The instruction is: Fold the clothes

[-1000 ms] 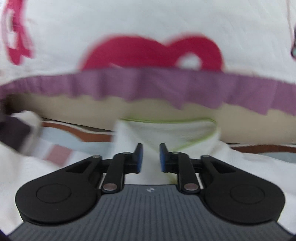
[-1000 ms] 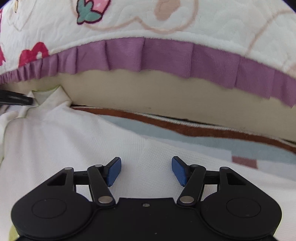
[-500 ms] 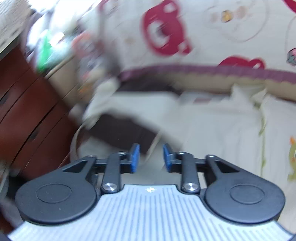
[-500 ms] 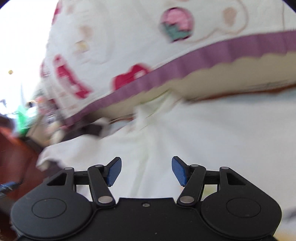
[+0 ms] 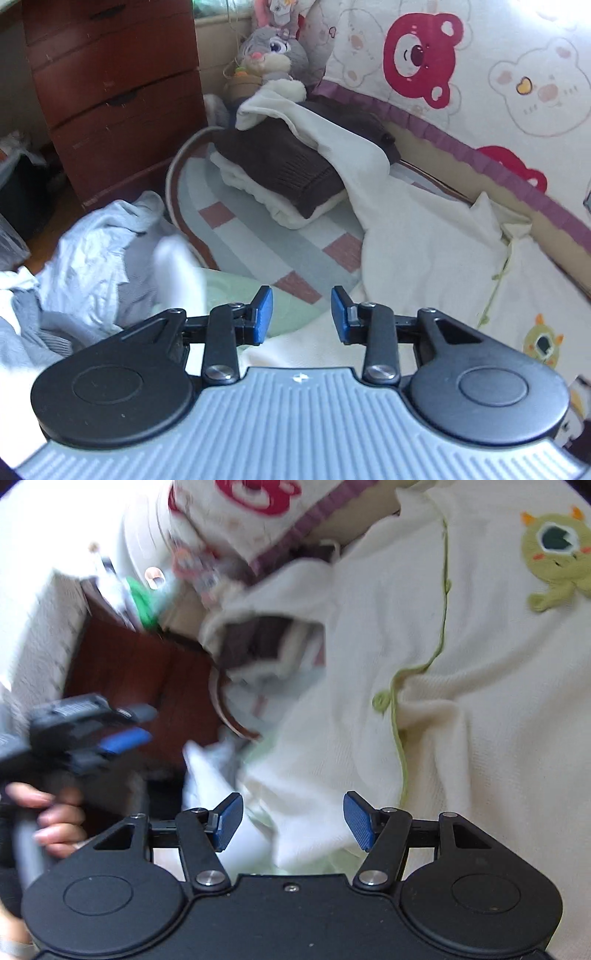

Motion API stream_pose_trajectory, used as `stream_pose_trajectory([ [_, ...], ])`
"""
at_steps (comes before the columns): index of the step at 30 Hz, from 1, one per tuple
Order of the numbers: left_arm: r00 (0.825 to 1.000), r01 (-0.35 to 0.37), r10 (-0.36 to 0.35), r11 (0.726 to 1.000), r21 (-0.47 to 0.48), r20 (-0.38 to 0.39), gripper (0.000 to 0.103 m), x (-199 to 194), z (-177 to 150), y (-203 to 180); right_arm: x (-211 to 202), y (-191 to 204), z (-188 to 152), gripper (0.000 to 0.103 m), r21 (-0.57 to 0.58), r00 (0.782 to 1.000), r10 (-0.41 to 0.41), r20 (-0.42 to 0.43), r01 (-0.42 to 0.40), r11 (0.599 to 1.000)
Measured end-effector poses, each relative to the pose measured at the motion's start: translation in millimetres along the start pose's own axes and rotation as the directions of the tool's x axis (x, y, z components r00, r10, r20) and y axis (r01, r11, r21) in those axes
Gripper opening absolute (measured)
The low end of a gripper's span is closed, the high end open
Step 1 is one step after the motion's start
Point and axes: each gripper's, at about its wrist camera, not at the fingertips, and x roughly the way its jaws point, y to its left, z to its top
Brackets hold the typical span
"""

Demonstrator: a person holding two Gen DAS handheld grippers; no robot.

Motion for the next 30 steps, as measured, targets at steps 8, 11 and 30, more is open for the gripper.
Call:
stream_pose_trajectory([
  [8,0.987,0.150,-0.153,0.987,-0.056,-0.051,0.036,38,-11,11,36,72,2,0.003,-0.141,0.971,-0.226,0.076,0.235,0.962],
  [11,0.977,0.208,-0.210,0.977,-0.035,-0.041,0.037,47,-17,15,37,81,10,0.003,-0.056,0.939,-0.297,0.171,0.311,0.949],
  [30,0.986,0.169,-0.169,0.985,0.020,0.009,0.034,27,-41,48,-6,143,38,0.013,-0.304,0.873,-0.438,0.216,0.486,0.819],
])
